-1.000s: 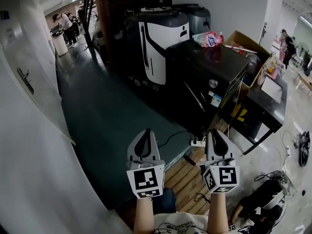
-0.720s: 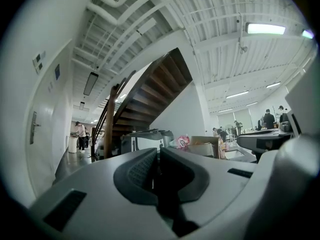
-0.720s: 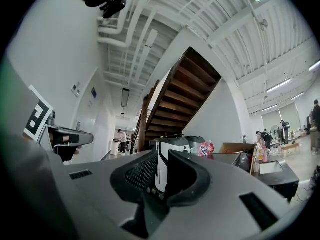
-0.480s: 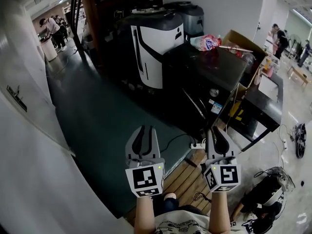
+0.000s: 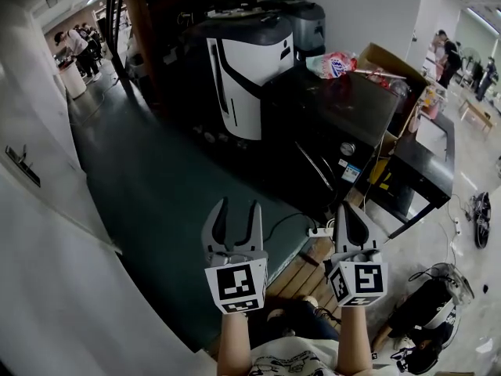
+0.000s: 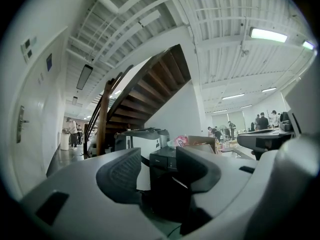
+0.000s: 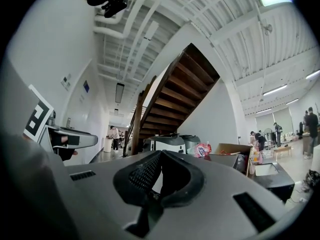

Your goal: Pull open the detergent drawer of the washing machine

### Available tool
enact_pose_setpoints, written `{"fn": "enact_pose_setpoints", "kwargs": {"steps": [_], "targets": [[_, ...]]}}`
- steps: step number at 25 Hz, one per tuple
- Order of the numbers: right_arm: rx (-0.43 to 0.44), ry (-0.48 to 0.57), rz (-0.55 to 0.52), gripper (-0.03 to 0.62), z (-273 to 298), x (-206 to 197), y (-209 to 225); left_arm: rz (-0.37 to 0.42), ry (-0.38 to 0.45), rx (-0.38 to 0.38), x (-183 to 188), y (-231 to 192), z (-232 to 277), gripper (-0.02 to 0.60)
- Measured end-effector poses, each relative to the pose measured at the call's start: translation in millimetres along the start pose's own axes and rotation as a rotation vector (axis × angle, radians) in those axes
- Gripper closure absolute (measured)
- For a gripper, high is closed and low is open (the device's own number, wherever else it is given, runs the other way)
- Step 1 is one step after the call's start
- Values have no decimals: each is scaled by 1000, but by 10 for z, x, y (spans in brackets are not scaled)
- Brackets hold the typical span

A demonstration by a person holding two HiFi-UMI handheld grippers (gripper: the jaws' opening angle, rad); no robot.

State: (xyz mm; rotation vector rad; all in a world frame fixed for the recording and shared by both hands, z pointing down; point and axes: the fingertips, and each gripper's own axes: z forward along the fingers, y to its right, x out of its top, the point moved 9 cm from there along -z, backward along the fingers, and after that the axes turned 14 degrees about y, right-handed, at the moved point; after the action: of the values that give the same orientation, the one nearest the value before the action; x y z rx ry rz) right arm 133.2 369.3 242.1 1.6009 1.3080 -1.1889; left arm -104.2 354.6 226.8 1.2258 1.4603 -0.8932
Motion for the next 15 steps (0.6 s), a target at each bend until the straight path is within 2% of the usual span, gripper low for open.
{"fn": "enact_pose_setpoints", "kwargs": {"steps": [8,15], "targets": [[15,-20,9,582,316,-204,192,-27,-26,30,-247,-8,362,342],[54,-11,19,582,1028,-478,639,-30,-25,77,-498,69,1113,341]]}}
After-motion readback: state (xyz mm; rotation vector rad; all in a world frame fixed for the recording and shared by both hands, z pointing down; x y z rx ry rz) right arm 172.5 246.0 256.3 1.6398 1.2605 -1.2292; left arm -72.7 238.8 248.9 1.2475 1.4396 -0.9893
